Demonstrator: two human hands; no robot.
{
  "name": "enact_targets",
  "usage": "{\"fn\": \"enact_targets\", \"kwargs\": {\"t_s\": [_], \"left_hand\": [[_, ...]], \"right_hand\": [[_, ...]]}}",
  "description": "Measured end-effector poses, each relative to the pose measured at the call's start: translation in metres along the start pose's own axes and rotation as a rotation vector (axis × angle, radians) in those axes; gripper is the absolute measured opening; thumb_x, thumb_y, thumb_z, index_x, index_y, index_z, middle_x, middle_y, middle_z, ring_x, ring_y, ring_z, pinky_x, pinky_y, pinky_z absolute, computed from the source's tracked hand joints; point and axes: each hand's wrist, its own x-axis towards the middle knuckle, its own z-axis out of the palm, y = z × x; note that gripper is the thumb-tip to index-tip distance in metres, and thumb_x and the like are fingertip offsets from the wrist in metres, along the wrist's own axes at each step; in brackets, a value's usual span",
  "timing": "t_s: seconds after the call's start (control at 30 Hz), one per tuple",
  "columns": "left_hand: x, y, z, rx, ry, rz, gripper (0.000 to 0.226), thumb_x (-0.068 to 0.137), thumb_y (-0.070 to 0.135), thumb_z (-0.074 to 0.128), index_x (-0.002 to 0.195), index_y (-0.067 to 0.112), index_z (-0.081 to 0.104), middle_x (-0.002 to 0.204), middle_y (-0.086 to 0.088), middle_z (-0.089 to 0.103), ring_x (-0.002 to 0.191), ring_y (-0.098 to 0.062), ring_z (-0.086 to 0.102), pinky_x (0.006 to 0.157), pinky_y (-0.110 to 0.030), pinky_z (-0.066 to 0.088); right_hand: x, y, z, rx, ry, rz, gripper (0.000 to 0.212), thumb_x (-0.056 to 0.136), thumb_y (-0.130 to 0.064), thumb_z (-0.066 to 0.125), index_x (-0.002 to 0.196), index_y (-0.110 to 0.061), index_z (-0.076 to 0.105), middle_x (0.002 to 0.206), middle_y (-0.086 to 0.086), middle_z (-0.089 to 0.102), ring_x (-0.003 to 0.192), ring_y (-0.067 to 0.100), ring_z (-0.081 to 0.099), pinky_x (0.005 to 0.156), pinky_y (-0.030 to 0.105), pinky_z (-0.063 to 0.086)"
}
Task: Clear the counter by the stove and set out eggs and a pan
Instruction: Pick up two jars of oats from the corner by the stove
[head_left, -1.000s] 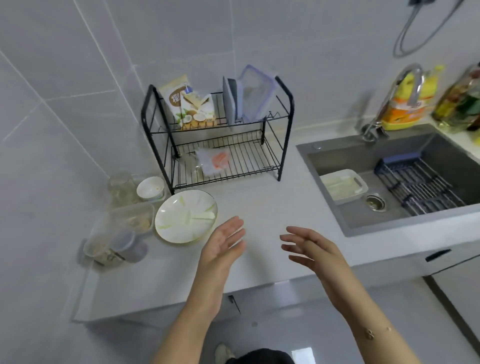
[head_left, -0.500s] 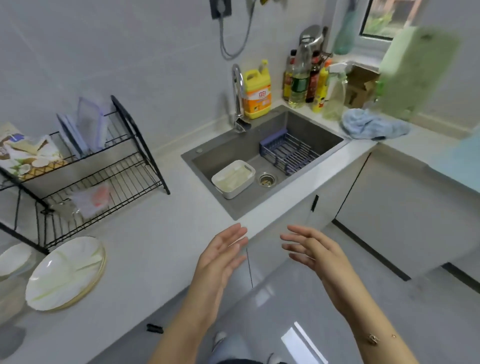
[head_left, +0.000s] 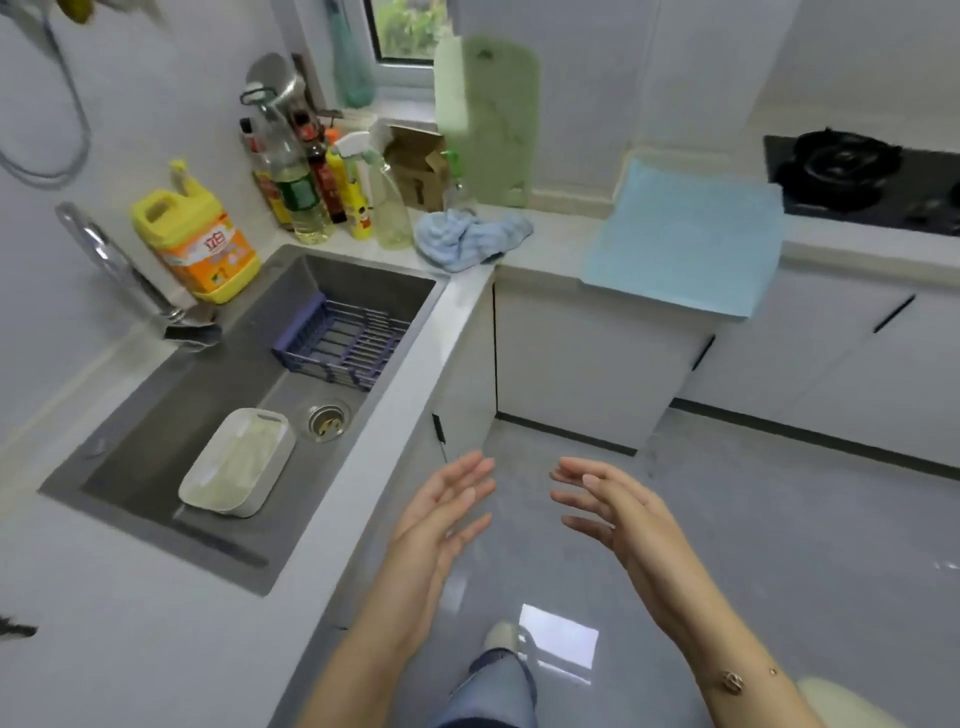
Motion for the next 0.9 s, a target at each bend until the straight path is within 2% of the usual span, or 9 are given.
{"fn": "enact_targets", "kwargs": {"t_s": [0.33,0.47,0.6,0.77,0.9], "left_hand": [[0.146,0.035,0.065,0.082,-0.358,-0.088,0.047,0.082,0.021,0.066,0.127,0.016,0.058,0.127,0.004,0.065,0.121,-0.011,0.058,0.107,-0.042,0.041],[0.185,0.037,0.11,0.117,-0.465,-0.131,0.047,0.08,0.021,0.067,0.126,0.015,0.059,0.127,0.003,0.065,0.119,-0.011,0.059,0.107,-0.042,0.041],[0.217,0.035,0.171,0.17,-0.566,-0.148,0.046,0.081,0.022,0.064,0.126,0.014,0.059,0.125,0.003,0.066,0.118,-0.011,0.06,0.106,-0.041,0.042],[0.253,0.018,0.267,0.202,-0.608,-0.156,0.048,0.078,0.024,0.059,0.125,0.014,0.059,0.125,0.003,0.066,0.118,-0.011,0.06,0.102,-0.037,0.044],[0.271,0.002,0.358,0.26,-0.663,-0.157,0.04,0.087,0.012,0.059,0.126,0.015,0.058,0.127,0.003,0.065,0.119,-0.01,0.059,0.105,-0.038,0.043]], "right_hand": [[0.063,-0.051,-0.051,0.14,0.272,-0.034,0.025,0.098,-0.013,0.045,0.112,-0.013,0.065,0.11,0.004,0.072,0.102,0.023,0.068,0.093,0.038,0.051],[0.072,-0.065,-0.097,0.203,0.392,-0.053,0.026,0.098,-0.013,0.044,0.115,-0.014,0.064,0.112,0.004,0.072,0.105,0.024,0.067,0.095,0.039,0.05],[0.084,-0.08,-0.153,0.288,0.461,-0.107,0.027,0.097,-0.013,0.045,0.117,-0.013,0.063,0.114,0.006,0.071,0.107,0.026,0.066,0.095,0.04,0.049],[0.107,-0.104,-0.24,0.356,0.499,-0.176,0.028,0.096,-0.012,0.047,0.119,-0.01,0.062,0.114,0.007,0.071,0.107,0.024,0.066,0.093,0.038,0.054],[0.115,-0.127,-0.319,0.397,0.526,-0.212,0.027,0.096,-0.009,0.046,0.117,-0.008,0.062,0.114,0.009,0.071,0.107,0.025,0.066,0.095,0.037,0.053]]}}
